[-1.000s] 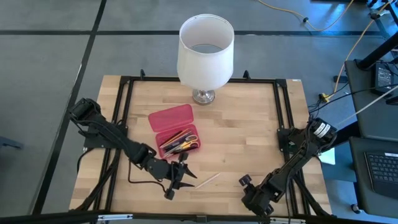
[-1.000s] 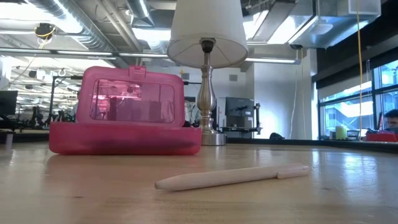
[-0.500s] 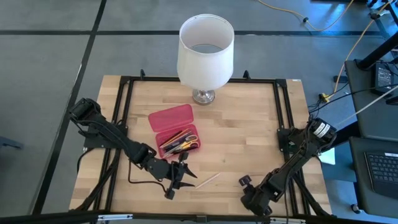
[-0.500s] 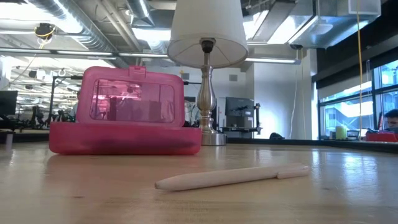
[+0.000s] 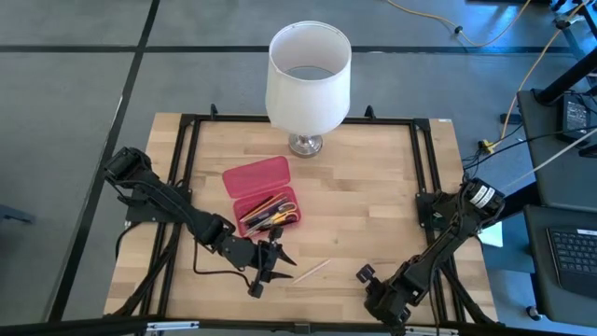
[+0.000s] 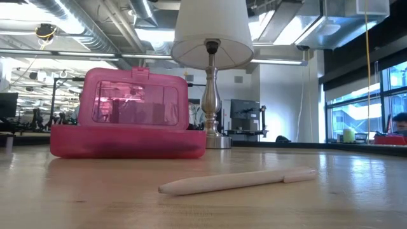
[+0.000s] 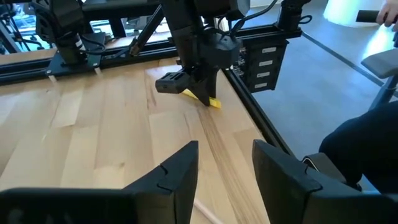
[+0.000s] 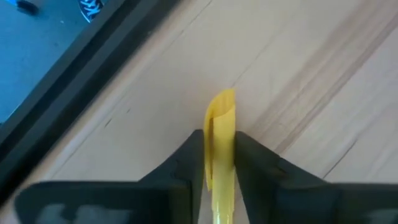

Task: Pick & place school supplies into a supply box
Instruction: Put the yellow pen into the red supply box

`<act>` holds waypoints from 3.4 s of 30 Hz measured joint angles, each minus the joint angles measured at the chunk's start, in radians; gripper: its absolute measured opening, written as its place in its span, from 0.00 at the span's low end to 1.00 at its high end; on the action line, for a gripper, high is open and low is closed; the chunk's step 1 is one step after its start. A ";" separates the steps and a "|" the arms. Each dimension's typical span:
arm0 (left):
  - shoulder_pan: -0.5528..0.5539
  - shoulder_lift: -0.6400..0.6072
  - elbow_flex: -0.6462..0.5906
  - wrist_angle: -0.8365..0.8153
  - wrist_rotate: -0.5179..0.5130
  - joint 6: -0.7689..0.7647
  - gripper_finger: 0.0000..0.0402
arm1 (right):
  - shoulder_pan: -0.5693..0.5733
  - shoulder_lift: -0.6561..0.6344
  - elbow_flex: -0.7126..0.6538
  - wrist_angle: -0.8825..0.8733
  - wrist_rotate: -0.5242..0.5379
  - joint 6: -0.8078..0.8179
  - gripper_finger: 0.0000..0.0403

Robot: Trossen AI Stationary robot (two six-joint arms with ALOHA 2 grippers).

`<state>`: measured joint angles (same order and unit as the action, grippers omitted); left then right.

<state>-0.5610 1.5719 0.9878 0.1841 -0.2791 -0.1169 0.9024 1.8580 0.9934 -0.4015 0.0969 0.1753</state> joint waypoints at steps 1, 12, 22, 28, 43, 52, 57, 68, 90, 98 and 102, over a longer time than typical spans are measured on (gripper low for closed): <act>0.000 0.000 0.000 0.000 0.000 0.000 0.36 | 0.000 0.000 0.000 0.000 0.001 0.003 0.19; 0.000 0.000 0.000 0.000 0.000 0.000 0.35 | -0.001 -0.002 0.025 0.003 0.015 0.079 0.16; 0.000 -0.001 0.000 0.000 0.000 0.000 0.36 | -0.002 -0.098 0.066 -0.047 0.207 0.073 0.16; 0.000 -0.001 0.000 0.000 0.001 0.000 0.35 | -0.004 -0.222 0.066 -0.020 0.371 0.003 0.17; 0.075 0.240 0.000 0.581 -0.014 0.342 0.33 | -0.040 -0.373 0.068 0.723 0.568 -0.543 0.19; 0.102 0.388 0.068 0.784 0.063 0.486 0.30 | -0.122 -0.368 0.068 0.879 0.335 -0.621 0.19; 0.101 0.405 0.106 0.786 0.058 0.489 0.30 | -0.165 -0.342 0.068 0.899 0.285 -0.586 0.19; 0.096 0.405 0.111 0.795 0.056 0.506 0.28 | -0.190 -0.292 0.068 0.912 0.241 -0.569 0.19; 0.052 0.401 0.111 0.889 0.060 0.573 0.06 | -0.190 -0.293 0.069 0.825 0.266 -0.518 0.19; 0.051 0.401 0.111 0.889 0.026 0.568 0.06 | -0.190 -0.293 0.069 0.824 0.268 -0.494 0.19; 0.049 0.401 0.111 0.886 0.014 0.567 0.07 | -0.191 -0.293 0.069 0.823 0.271 -0.453 0.19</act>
<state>-0.5117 1.9728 1.0985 1.0706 -0.2647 0.4500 0.7116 1.5650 1.0622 0.4217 0.3683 -0.2778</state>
